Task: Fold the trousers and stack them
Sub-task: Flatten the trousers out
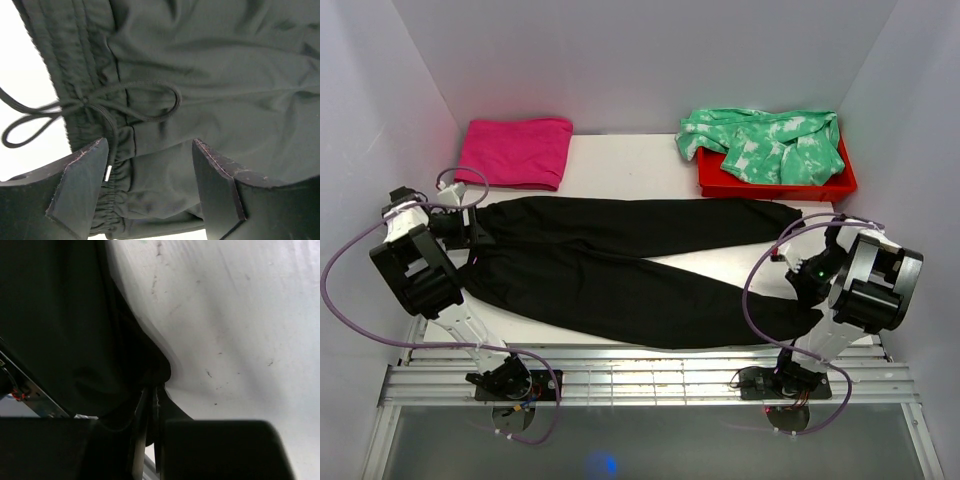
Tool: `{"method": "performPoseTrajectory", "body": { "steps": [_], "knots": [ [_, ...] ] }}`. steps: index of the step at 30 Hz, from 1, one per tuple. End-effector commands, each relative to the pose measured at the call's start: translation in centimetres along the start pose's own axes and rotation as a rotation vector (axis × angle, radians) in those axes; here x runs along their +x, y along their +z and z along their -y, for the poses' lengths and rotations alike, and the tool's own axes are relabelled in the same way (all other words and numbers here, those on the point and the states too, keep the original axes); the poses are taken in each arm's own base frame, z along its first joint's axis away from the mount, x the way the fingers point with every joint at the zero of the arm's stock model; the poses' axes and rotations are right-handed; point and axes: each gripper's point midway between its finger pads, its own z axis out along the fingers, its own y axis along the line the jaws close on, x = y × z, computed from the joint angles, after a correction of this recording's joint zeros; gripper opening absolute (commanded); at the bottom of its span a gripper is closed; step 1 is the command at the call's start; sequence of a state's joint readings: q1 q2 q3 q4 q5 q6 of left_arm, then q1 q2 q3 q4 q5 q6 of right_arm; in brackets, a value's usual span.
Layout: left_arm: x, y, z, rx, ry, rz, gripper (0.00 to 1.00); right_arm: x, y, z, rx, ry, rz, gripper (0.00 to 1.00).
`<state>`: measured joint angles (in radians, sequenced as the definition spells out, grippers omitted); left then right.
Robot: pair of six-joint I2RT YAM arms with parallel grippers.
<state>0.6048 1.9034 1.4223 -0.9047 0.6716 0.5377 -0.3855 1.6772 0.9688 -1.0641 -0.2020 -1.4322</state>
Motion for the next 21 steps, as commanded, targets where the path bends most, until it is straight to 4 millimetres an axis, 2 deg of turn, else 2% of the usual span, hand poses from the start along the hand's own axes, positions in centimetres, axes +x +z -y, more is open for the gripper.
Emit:
{"method": "performPoseTrajectory", "body": {
  "steps": [1,2,3,6,7,10,13,14,16,17,18,19,20,21],
  "knots": [
    [-0.9,-0.6,0.4,-0.015,0.051,0.045,0.78,0.0,0.0,5.0,0.139,0.034,-0.021,0.08],
    [-0.9,-0.6,0.3,-0.018,0.040,0.047,0.77,-0.3,-0.4,5.9,0.160,0.041,-0.015,0.08],
    [-1.1,-0.6,0.2,-0.024,0.040,0.051,0.77,-1.1,-1.5,7.9,0.207,0.052,0.008,0.08],
    [-1.9,-0.7,0.0,-0.029,0.034,0.067,0.76,-2.2,-3.2,10.6,0.275,0.055,0.040,0.08],
    [-2.0,-0.7,-0.1,-0.028,0.030,0.069,0.76,-2.9,-4.6,11.9,0.316,0.046,0.054,0.08],
    [-3.3,-0.9,-0.2,-0.021,0.025,0.089,0.76,-4.0,-6.3,13.7,0.363,0.027,0.070,0.08],
    [-4.4,-1.2,-0.4,-0.021,0.016,0.110,0.79,-4.1,-5.7,13.0,0.304,0.015,0.040,0.08],
    [-4.8,-1.3,-0.4,-0.019,0.019,0.117,0.81,-3.9,-5.3,12.2,0.261,0.003,0.010,0.30],
    [-6.5,-1.9,-0.7,-0.024,0.045,0.143,0.83,-4.4,-5.8,12.2,0.274,-0.008,0.026,0.55],
    [-7.2,-2.1,-0.8,-0.029,0.057,0.154,0.84,-5.2,-7.0,12.9,0.308,-0.020,0.055,0.72],
    [-8.1,-2.5,-0.9,-0.034,0.067,0.170,0.84,-6.7,-8.2,13.1,0.334,-0.032,0.123,0.79],
    [-9.6,-2.8,-1.4,-0.039,0.081,0.189,0.84,-7.6,-9.3,13.5,0.353,-0.028,0.166,0.82],
    [-10.5,-2.8,-1.2,-0.023,0.091,0.197,0.84,-9.2,-11.9,14.5,0.408,-0.037,0.220,0.82],
    [-11.1,-2.6,-1.2,-0.013,0.102,0.194,0.83,-10.6,-12.6,14.4,0.390,-0.044,0.279,0.82]
  ]
}}
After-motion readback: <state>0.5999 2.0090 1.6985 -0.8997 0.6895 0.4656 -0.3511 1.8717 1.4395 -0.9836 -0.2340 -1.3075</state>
